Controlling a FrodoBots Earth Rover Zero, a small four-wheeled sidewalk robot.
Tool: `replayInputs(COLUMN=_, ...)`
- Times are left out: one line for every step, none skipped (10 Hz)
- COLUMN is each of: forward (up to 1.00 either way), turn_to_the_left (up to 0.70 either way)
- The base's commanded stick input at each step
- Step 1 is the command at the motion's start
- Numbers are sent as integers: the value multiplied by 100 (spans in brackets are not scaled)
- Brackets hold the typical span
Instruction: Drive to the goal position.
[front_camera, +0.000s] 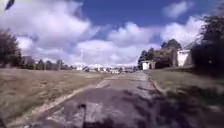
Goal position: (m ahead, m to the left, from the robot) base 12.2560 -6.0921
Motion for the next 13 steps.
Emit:
replayInputs(forward=100, turn_to_the_left=1)
replayInputs(forward=100, turn_to_the_left=1)
replayInputs(forward=100, turn_to_the_left=1)
replayInputs(forward=100, turn_to_the_left=-1)
replayInputs(forward=100, turn_to_the_left=-8)
replayInputs(forward=100, turn_to_the_left=-15)
replayInputs(forward=100, turn_to_the_left=-14)
replayInputs(forward=100, turn_to_the_left=-7)
replayInputs(forward=100, turn_to_the_left=-3)
replayInputs(forward=100, turn_to_the_left=-1)
replayInputs(forward=100, turn_to_the_left=1)
replayInputs(forward=100, turn_to_the_left=1)
replayInputs(forward=100, turn_to_the_left=1)
